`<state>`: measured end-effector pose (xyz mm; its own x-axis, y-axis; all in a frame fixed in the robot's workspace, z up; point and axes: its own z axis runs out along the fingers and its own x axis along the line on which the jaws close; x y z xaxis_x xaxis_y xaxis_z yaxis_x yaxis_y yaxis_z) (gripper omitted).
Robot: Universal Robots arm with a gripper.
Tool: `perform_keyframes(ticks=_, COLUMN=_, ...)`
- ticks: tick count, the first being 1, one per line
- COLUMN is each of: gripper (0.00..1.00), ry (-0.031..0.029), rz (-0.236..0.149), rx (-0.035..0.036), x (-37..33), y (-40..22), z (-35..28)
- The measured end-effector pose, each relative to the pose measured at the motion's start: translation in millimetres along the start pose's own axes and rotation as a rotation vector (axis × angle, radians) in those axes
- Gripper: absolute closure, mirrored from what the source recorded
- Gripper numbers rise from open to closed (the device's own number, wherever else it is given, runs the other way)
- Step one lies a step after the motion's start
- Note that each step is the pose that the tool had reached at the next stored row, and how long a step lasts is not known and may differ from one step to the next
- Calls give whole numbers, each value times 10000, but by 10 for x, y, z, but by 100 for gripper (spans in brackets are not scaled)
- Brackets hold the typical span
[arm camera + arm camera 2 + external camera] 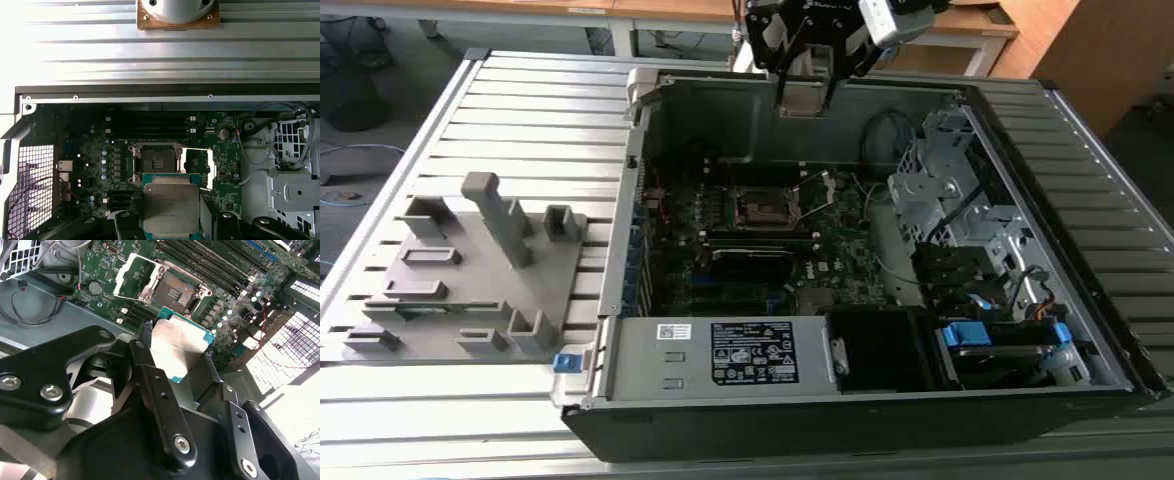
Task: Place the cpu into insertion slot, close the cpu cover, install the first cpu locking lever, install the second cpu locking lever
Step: 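Place the cpu into insertion slot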
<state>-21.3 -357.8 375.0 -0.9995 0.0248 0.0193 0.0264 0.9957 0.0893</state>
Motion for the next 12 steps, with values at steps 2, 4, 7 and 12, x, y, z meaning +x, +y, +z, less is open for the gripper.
perform_keyframes(ticks=2, gripper=46, ry=0, rz=0, rx=0, x=0, y=0, z=0)
perform_keyframes(ticks=4, gripper=46, ry=0, rz=0, rx=1, x=0, y=0, z=0)
perform_keyframes(ticks=7, gripper=46, ry=1, rz=0, rx=1, x=0, y=0, z=8)
perform_keyframes(ticks=12, gripper=46, ry=0, rz=0, rx=0, x=-1, y=-3, z=39)
